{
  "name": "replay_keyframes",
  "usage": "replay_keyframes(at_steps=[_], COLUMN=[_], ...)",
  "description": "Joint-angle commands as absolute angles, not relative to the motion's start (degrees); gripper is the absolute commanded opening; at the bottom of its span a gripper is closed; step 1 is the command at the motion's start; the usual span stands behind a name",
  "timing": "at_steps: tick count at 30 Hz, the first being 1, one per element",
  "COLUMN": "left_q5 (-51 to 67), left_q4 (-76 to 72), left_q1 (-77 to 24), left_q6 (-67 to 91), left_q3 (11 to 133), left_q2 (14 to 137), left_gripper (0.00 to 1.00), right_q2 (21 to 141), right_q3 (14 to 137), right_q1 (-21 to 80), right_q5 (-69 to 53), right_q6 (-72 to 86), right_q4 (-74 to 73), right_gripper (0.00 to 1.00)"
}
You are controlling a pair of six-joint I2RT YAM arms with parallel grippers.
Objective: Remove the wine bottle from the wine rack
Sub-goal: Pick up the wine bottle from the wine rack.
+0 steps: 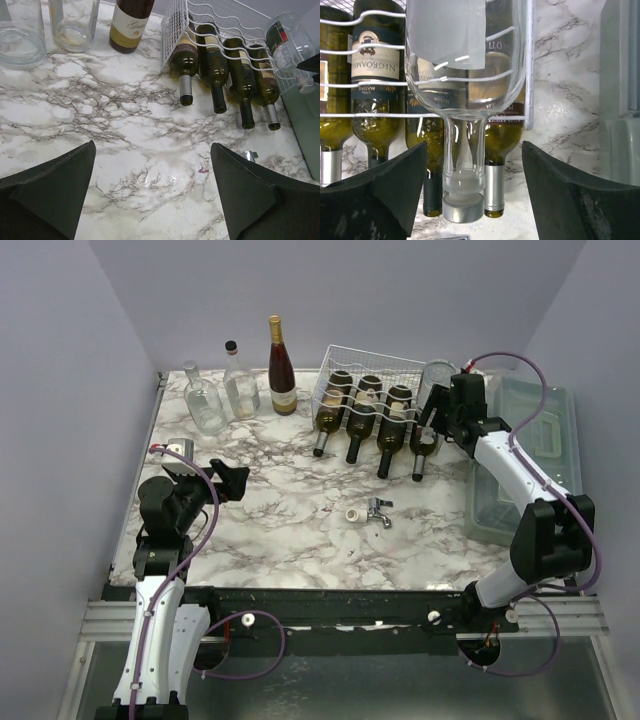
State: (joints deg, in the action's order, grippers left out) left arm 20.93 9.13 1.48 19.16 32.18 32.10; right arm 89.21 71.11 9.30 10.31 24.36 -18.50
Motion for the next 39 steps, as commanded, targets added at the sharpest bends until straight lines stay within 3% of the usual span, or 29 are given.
replay_keyframes(at_steps=[1,5,39], left_q5=[20.7,20.8,21.1], left_q4=[9.0,9.0,9.0], left_q1=[1.3,1.4,1.4], left_q6=[18.6,18.5,18.6], left_q3=[32.7,32.7,32.7], left_q2=[32.0,32.0,32.2], left_gripper=[0.99,0.99,0.99], right_q2=[91.1,92.6,99.8], right_q3=[73.5,73.9,77.1], right_q1=[9.3,9.2,9.3], right_q5=[11.0,9.3,7.4], right_q6=[26.3,27.3,29.4], right_q4=[-15.9,-15.7,-15.3], right_gripper=[0.78,0.7,0.49])
